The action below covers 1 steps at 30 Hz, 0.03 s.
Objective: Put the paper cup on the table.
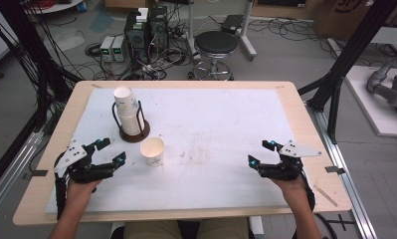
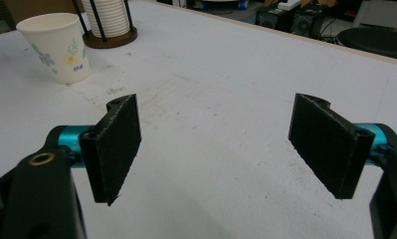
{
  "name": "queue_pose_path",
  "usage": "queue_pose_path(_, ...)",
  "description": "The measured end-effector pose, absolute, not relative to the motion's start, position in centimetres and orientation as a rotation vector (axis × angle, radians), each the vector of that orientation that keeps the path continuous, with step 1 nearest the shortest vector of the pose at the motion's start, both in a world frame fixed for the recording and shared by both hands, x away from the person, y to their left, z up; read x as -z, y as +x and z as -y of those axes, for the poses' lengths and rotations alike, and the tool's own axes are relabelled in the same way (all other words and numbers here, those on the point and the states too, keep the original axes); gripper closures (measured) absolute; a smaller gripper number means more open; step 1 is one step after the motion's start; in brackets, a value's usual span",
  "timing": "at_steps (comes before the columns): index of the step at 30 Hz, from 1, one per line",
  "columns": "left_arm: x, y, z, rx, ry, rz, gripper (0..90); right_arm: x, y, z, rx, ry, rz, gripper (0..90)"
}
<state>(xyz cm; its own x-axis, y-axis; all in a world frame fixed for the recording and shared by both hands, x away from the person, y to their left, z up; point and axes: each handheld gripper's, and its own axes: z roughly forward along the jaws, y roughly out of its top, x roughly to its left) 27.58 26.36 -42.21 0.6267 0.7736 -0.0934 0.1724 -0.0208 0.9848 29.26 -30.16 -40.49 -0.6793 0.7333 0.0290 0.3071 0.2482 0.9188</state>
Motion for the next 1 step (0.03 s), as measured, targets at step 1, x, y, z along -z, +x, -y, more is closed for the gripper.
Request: queue_pose_path(1,42.21,27.62,-26.37,-0.574,1.55,-0.818,18.8,40.49,29.26,30.18,-1.417,0.951,-2.119,21.2)
